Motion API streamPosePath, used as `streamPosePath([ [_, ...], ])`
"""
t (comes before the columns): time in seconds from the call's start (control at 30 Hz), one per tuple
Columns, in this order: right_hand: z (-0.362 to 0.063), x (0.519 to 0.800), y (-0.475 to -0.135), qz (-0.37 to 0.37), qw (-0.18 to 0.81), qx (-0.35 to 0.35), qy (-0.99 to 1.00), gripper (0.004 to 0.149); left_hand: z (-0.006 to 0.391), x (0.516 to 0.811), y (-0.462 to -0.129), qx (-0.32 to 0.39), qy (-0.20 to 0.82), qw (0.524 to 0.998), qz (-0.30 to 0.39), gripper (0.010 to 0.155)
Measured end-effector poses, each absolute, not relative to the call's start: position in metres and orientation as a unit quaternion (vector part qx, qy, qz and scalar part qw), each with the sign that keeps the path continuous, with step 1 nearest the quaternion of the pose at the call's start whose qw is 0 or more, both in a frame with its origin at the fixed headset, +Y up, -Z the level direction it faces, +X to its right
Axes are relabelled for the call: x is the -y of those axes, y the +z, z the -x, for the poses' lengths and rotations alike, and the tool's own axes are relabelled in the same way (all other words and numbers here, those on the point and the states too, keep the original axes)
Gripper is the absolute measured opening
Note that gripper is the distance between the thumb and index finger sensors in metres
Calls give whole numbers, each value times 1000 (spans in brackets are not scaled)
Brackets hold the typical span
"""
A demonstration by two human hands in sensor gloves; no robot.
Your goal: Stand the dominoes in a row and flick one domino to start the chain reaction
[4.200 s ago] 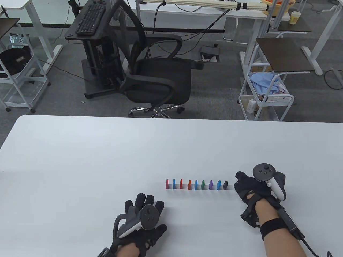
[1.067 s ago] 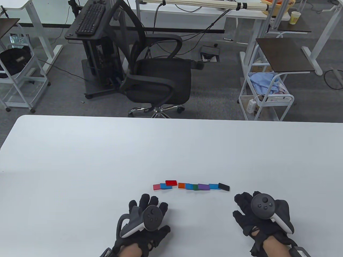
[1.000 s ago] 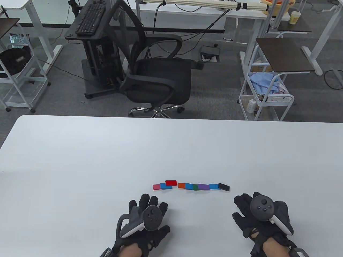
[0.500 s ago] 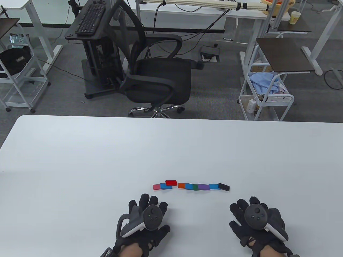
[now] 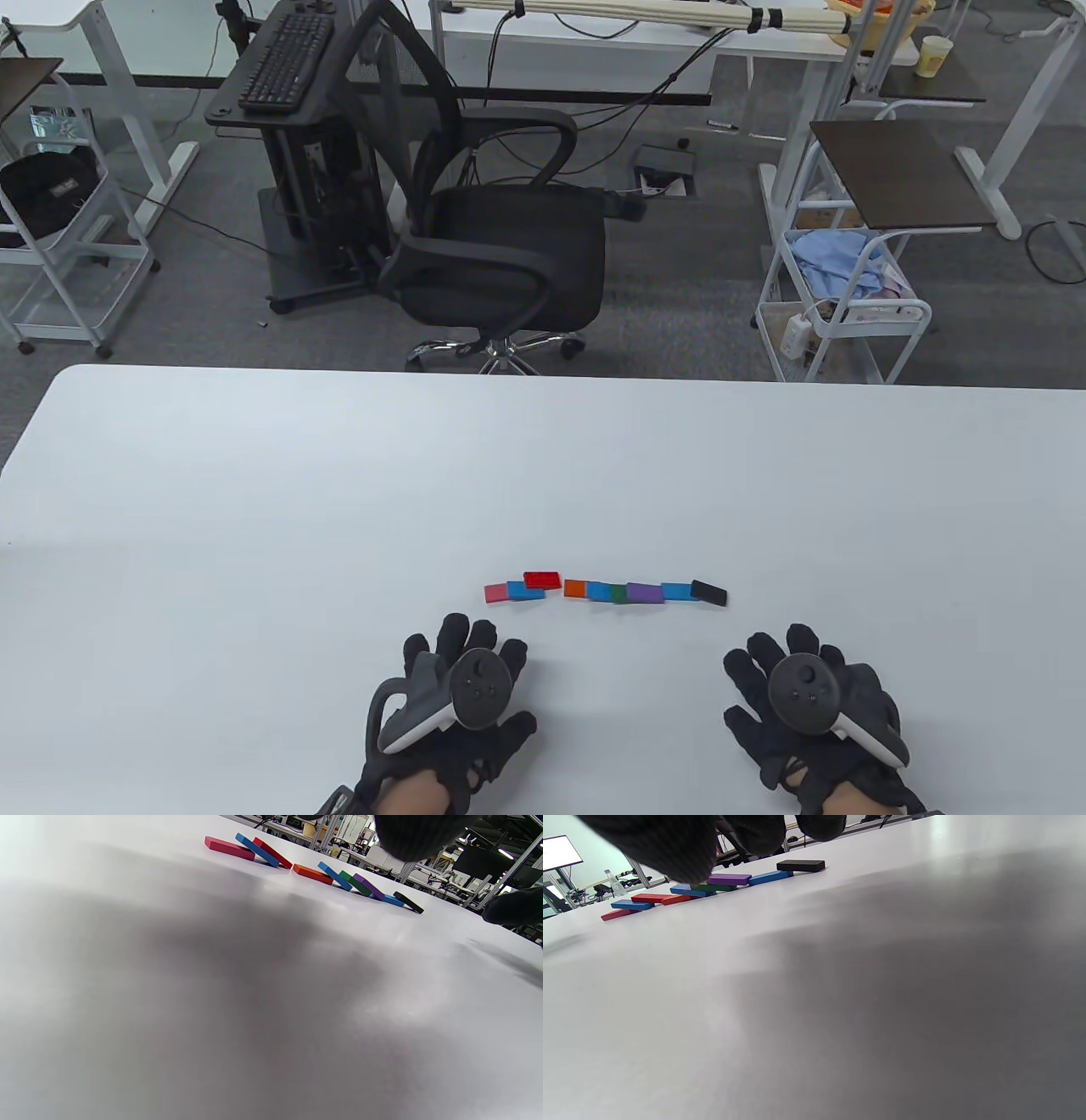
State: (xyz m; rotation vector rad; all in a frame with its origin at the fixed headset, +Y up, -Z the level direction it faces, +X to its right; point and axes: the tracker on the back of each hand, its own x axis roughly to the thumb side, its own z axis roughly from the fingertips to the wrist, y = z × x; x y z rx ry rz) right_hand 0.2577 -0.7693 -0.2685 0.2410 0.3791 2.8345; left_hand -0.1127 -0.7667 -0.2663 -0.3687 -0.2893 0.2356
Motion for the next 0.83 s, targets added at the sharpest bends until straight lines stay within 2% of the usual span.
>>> streamPosePath([
  [0.83, -258, 771, -269, -89, 152, -139, 974, 61, 114, 767, -266, 143, 114, 965, 186, 78],
])
